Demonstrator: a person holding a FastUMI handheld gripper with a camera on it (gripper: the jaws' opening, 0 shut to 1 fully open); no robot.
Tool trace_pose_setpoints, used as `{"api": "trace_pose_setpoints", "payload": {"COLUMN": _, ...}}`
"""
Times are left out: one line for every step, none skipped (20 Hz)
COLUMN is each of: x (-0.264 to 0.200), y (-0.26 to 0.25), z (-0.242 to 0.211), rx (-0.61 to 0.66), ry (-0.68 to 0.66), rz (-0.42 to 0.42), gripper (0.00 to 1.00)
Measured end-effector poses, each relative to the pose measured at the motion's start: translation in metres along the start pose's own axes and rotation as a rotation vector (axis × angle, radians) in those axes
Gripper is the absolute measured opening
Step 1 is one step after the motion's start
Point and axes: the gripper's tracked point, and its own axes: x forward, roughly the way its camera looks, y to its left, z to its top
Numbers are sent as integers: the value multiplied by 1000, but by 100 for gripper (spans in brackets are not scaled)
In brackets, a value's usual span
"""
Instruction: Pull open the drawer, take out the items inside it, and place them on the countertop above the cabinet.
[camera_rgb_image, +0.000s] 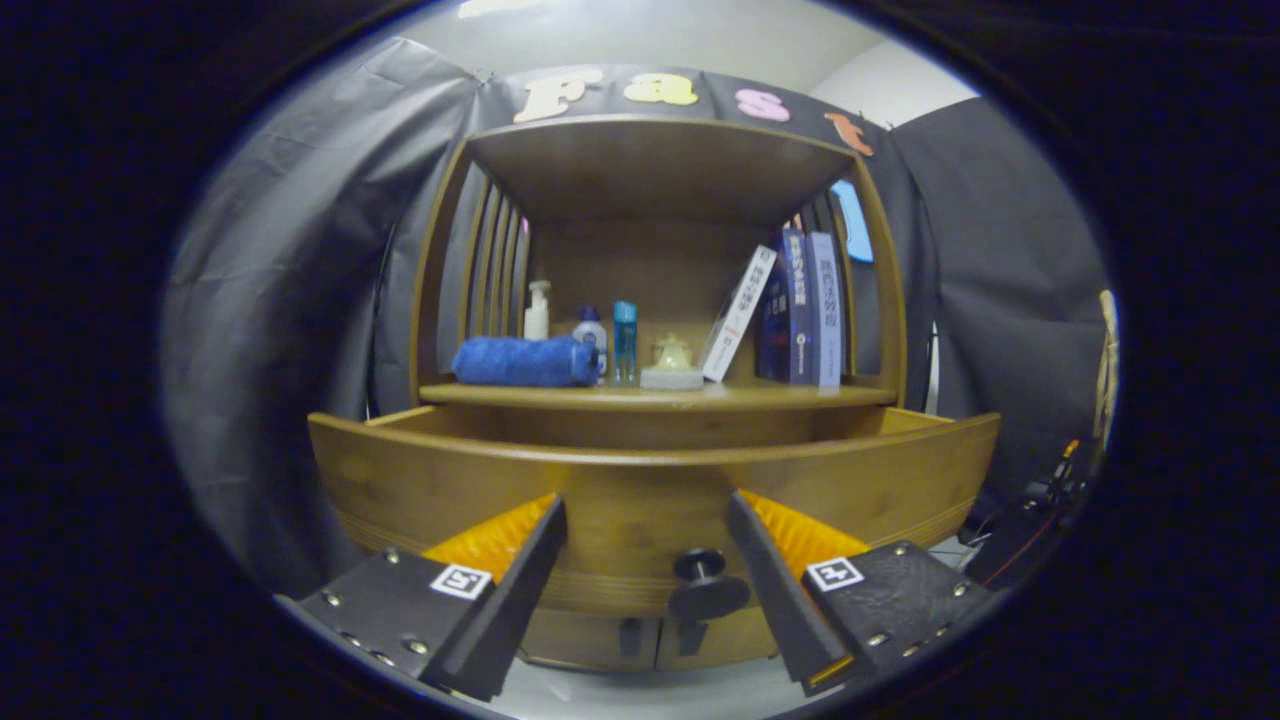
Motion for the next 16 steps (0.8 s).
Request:
{"api": "trace_pose_setpoints", "payload": {"x": 8, "y": 1, "z": -2, "rx": 5, "ry": 4, "rz": 0, "gripper": 99}}
{"api": "trace_pose_setpoints", "payload": {"x": 14, "y": 2, "z": 0, "rx": -1, "ry": -4, "rz": -1, "gripper": 99}}
{"api": "trace_pose_setpoints", "payload": {"x": 24, "y": 2, "z": -2, "rx": -6, "ry": 0, "rz": -1, "gripper": 99}}
{"api": "trace_pose_setpoints", "payload": {"x": 31, "y": 2, "z": 1, "rx": 0, "ry": -11, "rz": -1, "gripper": 99}}
{"api": "trace_pose_setpoints", "payload": {"x": 38, "y": 3, "z": -1, "rx": 3, "ry": -7, "rz": -1, "gripper": 99}}
{"api": "trace_pose_setpoints", "payload": {"x": 45, "y": 2, "z": -1, "rx": 6, "ry": -23, "rz": 2, "gripper": 99}}
{"api": "trace_pose_setpoints", "payload": {"x": 51, "y": 3, "z": 0, "rx": 9, "ry": -25, "rz": 6, "gripper": 99}}
{"api": "trace_pose_setpoints", "payload": {"x": 59, "y": 2, "z": 0, "rx": 0, "ry": -29, "rz": 6, "gripper": 99}}
{"api": "trace_pose_setpoints", "payload": {"x": 66, "y": 2, "z": 0, "rx": -1, "ry": -21, "rz": 5, "gripper": 99}}
{"api": "trace_pose_setpoints", "payload": {"x": 72, "y": 2, "z": -2, "rx": 0, "ry": -12, "rz": 2, "gripper": 99}}
{"api": "trace_pose_setpoints", "payload": {"x": 77, "y": 3, "z": -2, "rx": 1, "ry": -4, "rz": -2, "gripper": 99}}
{"api": "trace_pose_setpoints", "payload": {"x": 82, "y": 4, "z": -1, "rx": 6, "ry": -4, "rz": -6, "gripper": 99}}
{"api": "trace_pose_setpoints", "payload": {"x": 88, "y": 6, "z": 0, "rx": 13, "ry": -8, "rz": -9, "gripper": 99}}
{"api": "trace_pose_setpoints", "payload": {"x": 92, "y": 7, "z": 0, "rx": 13, "ry": -16, "rz": -10, "gripper": 99}}
{"api": "trace_pose_setpoints", "payload": {"x": 96, "y": 7, "z": -2, "rx": 11, "ry": -23, "rz": -7, "gripper": 99}}
{"api": "trace_pose_setpoints", "payload": {"x": 99, "y": 7, "z": -2, "rx": 9, "ry": -32, "rz": -4, "gripper": 99}}
